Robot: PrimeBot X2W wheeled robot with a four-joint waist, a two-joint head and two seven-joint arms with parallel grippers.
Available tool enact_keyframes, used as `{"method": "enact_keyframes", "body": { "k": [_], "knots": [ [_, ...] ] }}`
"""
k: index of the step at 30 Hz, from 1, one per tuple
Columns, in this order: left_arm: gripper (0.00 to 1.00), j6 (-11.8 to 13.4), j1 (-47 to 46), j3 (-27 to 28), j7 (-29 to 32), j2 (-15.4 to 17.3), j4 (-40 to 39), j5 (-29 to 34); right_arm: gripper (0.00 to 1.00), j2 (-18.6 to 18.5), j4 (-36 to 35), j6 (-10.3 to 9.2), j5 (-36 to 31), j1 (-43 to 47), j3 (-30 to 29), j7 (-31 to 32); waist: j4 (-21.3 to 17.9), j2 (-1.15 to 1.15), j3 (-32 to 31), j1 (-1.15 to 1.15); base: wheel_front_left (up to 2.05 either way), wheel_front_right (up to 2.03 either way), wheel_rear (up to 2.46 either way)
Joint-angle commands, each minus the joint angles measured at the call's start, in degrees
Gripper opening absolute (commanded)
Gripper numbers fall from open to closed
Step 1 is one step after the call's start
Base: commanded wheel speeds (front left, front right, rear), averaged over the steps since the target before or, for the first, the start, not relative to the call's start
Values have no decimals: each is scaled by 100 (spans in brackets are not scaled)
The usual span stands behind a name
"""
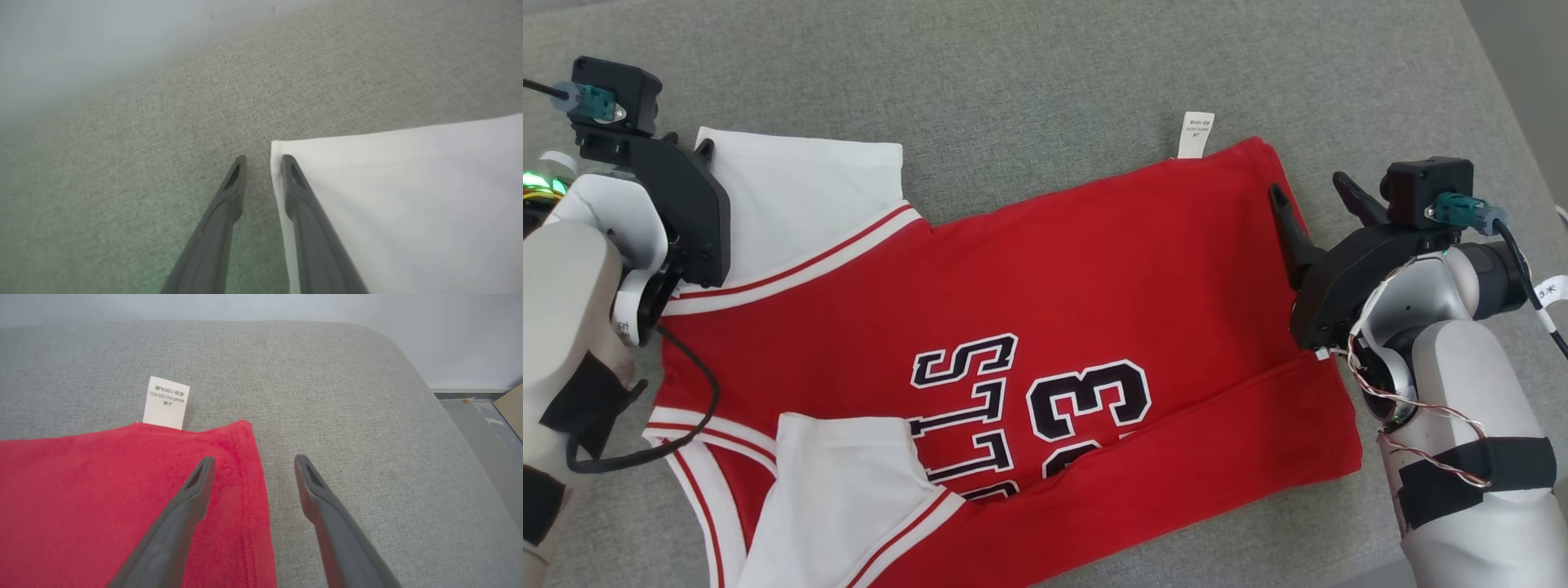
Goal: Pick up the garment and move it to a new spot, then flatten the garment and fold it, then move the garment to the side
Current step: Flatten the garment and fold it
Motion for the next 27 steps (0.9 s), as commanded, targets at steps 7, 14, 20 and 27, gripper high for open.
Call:
{"method": "enact_keyframes", "body": {
  "k": [7,14,20,27],
  "knots": [
    [19,-84,-42,-104,252,19,50,-33,100,8,22,-14,56,-88,73,-79,-84,-1,66,0,0,0,0],
    [0,-220,-48,-221,546,24,21,-95,100,-134,92,-14,54,-193,75,118,-63,-1,63,0,0,0,0],
    [0,-305,-136,-251,705,134,-111,-137,83,-344,368,-14,-9,-698,144,921,-1,-1,68,0,0,0,0],
    [0,-230,-199,-272,779,149,-302,-146,93,-398,830,-14,169,-1303,269,1597,110,-1,140,0,0,0,0]
  ]
}}
